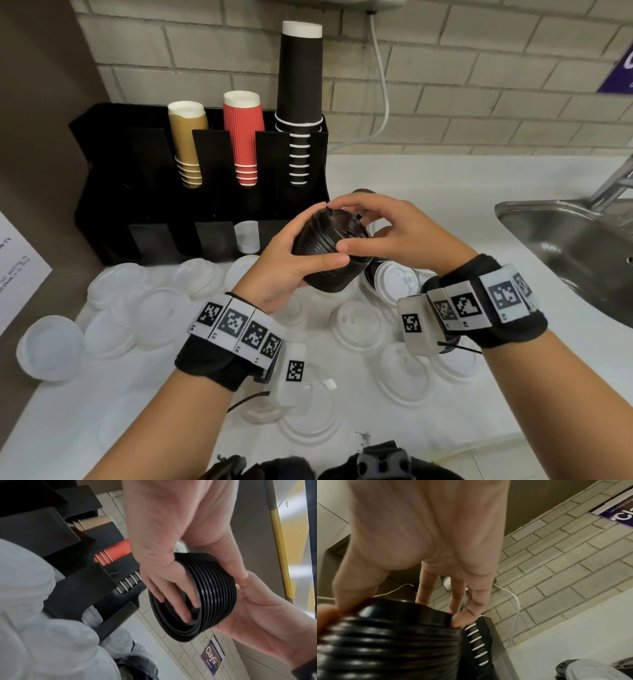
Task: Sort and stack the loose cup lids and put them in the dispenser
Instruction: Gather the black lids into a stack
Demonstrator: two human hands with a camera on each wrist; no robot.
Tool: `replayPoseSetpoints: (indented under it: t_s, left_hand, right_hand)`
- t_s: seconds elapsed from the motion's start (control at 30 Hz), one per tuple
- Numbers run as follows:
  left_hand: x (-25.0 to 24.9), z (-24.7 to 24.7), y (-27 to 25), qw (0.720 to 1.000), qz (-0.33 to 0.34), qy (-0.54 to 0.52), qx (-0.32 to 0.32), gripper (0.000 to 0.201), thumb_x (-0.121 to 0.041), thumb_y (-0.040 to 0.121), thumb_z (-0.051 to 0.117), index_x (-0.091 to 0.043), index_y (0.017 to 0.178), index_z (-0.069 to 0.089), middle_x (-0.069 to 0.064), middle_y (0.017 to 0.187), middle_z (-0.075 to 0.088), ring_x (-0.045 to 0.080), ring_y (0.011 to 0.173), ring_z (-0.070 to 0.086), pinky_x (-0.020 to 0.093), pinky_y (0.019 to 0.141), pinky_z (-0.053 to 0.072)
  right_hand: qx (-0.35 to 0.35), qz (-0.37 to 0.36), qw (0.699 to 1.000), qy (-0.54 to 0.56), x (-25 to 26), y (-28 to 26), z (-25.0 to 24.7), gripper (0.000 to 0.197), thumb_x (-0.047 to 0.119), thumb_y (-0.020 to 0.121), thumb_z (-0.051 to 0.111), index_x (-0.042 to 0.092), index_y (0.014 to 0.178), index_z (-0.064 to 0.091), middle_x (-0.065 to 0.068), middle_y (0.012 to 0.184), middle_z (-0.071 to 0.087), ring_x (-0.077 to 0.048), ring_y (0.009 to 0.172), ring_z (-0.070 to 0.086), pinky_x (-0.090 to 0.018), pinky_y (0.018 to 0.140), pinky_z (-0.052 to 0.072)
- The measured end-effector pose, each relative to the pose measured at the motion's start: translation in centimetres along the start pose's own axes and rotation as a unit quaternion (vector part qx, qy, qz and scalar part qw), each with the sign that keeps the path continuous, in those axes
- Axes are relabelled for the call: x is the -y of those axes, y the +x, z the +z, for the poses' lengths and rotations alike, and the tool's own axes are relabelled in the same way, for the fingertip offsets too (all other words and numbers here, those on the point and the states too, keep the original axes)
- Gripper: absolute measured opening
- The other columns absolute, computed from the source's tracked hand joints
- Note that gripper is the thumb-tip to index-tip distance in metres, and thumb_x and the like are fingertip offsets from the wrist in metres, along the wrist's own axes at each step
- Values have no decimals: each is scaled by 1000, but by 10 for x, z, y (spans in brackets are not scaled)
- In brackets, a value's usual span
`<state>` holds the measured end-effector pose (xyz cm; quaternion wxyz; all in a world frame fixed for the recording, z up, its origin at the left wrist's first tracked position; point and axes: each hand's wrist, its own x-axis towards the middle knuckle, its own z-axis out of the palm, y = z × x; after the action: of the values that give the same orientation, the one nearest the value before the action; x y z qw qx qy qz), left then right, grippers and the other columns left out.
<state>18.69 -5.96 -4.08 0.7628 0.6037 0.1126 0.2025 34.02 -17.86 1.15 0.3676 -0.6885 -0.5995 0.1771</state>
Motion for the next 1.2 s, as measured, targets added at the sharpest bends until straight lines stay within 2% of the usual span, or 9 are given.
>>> replayPoseSetpoints:
  t_s: [0.2,0.3,0.43,0.5,0.67,0.8,1.0,1.07,1.2]
  left_hand:
    - [2,-3,9,996,17,-52,-68,79,-16,57,81,-25,131,55,2,122,66,16,111,65,29,75,56]
    - [-3,-13,11,991,42,-76,-106,69,-13,61,77,-24,126,56,-4,110,71,14,103,69,28,71,57]
    - [-9,-23,13,988,59,-84,-115,63,-12,67,74,-23,126,56,-3,110,72,17,107,68,34,75,59]
    - [-10,-24,13,988,60,-85,-111,60,-12,68,73,-24,124,56,-4,110,72,16,107,67,32,75,58]
    - [-10,-14,12,991,56,-78,-96,65,-13,67,73,-23,128,54,-5,110,71,14,105,68,31,73,58]
    - [-8,-3,10,994,48,-71,-73,66,-12,65,74,-26,127,55,-6,110,70,13,104,68,29,73,58]
    - [-3,1,11,995,35,-66,-60,70,-15,64,77,-26,129,55,-3,115,68,14,104,68,27,71,57]
    - [-1,2,11,996,28,-64,-55,68,-15,63,77,-26,128,57,-4,114,69,13,104,68,26,71,57]
    - [4,9,11,997,14,-64,-44,70,-14,63,78,-25,128,57,-2,115,69,15,107,67,28,75,57]
  right_hand:
    - [-38,94,995,-8,-11,-16,-40,27,29,97,51,33,123,56,5,123,62,-10,108,60,-26,96,48]
    - [28,178,967,-181,-29,-35,-64,23,23,95,56,27,117,63,7,117,66,-5,103,61,-9,88,41]
    - [130,215,916,-313,-49,-60,-62,33,22,85,69,18,118,66,12,101,64,3,84,54,-6,74,37]
    - [132,226,906,-333,-56,-69,-56,45,28,78,75,24,120,60,16,92,50,3,77,46,-10,68,33]
    - [119,300,878,-355,-74,-80,-38,74,51,69,78,25,127,39,0,113,42,-18,90,45,-31,78,42]
    - [113,299,872,-371,-82,-80,-28,73,40,73,76,22,129,35,-10,121,46,-23,97,45,-32,79,43]
    - [134,330,863,-359,-76,-78,-33,74,34,73,75,27,132,30,-8,122,41,-24,93,45,-35,75,45]
    - [117,323,874,-344,-65,-77,-43,71,34,72,74,29,130,33,-5,116,42,-24,93,48,-34,76,45]
    - [-38,191,969,-155,-31,-66,-54,48,30,74,77,35,114,52,9,101,54,-9,92,58,-15,76,48]
